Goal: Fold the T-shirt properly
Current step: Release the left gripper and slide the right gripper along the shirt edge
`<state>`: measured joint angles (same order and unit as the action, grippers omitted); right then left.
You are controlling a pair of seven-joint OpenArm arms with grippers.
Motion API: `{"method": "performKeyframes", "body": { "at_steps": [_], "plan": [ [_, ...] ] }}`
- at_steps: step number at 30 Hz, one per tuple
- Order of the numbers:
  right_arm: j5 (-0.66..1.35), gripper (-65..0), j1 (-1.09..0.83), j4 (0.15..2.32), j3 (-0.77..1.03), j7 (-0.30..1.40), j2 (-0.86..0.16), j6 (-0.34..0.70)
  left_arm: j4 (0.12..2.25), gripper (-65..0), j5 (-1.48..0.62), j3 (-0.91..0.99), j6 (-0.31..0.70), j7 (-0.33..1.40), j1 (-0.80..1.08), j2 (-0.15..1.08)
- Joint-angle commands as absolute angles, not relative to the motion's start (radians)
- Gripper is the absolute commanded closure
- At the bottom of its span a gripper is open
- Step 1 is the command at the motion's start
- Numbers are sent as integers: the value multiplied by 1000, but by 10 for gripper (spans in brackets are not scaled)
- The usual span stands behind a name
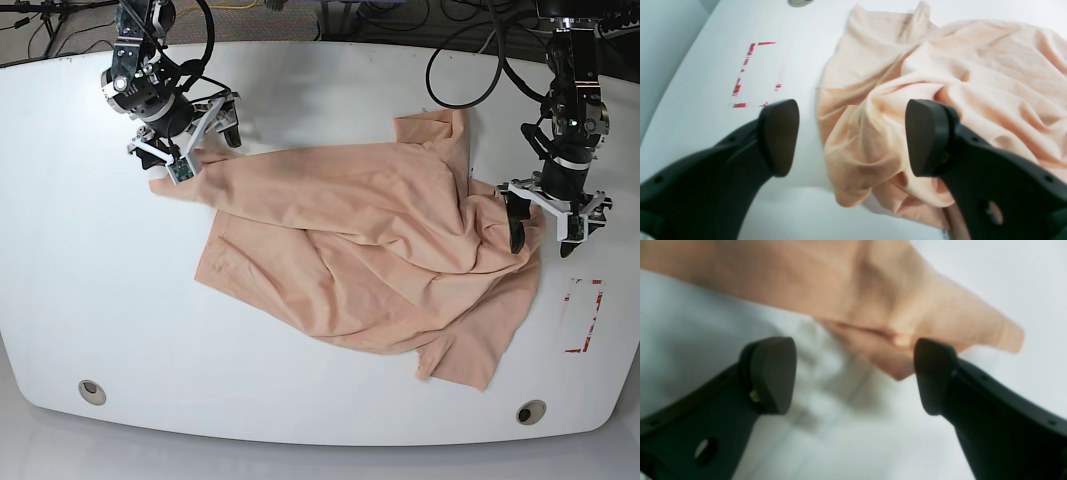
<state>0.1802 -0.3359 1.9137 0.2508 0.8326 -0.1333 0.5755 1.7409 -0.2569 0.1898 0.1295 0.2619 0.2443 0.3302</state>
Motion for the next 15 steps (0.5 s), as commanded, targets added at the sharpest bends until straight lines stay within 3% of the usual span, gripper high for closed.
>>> {"method": "performKeyframes", "body": {
  "at_steps": [1, 15],
  "plan": [
    [196, -520, -314, 1924, 251, 810, -142, 571, 1765, -461, -266, 194, 124, 238, 235, 343],
    [176, -518, -248, 1936, 248, 814, -136, 559, 1748, -457, -197, 251, 133, 271, 257, 331]
  ]
}}
